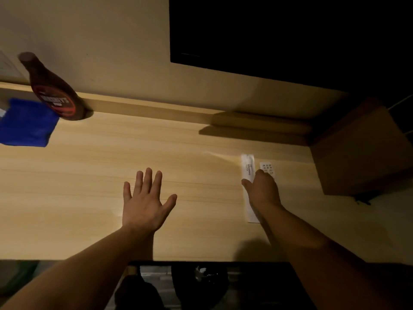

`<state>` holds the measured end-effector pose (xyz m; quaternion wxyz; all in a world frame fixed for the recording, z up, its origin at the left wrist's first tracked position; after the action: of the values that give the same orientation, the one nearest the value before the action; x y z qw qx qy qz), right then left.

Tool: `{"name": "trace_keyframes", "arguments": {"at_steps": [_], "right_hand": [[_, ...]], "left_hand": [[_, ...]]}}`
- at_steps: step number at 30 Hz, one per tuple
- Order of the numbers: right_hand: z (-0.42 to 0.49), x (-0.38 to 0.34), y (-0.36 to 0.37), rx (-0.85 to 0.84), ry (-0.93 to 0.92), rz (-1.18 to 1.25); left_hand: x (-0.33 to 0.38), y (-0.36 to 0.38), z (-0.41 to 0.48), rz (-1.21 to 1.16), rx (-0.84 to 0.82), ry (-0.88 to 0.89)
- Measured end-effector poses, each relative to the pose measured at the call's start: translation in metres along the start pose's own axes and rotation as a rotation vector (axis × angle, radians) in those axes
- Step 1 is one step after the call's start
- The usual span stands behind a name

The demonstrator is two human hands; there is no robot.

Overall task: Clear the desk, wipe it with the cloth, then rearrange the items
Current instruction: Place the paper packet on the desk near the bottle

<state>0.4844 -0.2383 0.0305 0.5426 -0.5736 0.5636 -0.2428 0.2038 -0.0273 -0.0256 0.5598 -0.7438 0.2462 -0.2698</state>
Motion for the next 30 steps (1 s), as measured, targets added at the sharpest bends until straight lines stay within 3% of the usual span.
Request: {"name": "trace_keyframes", "arguments": {"at_steps": [11, 18, 22, 25, 30], "right_hand": [[0.01, -0.004, 0.018, -0.025, 0.164, 0.119], [0.01, -0.008, 0.024, -0.048, 0.172, 0.397], [0.0, -0.025, 0.031, -0.137, 0.266, 0.661], [-0.007, -0.058, 0.036, -0.218, 0.277, 0.807], [-0.019, -0.132, 0.057, -0.306, 0.203, 0.86]], "left_hand": [[0.0, -0.001, 0.002, -0.022, 0.001, -0.002], [0.001, 0.001, 0.004, -0.043, -0.034, 0.004], [-0.004, -0.007, -0.001, -0.14, -0.05, 0.062], [-0.036, -0.031, -0.007, -0.148, 0.046, 0.032], [-0.143, -0.052, -0.003, -0.1, 0.107, -0.171]]}}
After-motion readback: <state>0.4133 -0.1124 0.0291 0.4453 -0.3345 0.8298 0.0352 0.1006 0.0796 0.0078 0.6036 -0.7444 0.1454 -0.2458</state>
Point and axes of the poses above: each hand's wrist, its own z-axis towards the middle knuckle, its own y-axis out of the palm, x = y × z, the point moved 6 cm from there along z, towards the middle knuckle, and after that the axes turned 5 degrees about z, right-handed, at the moved point
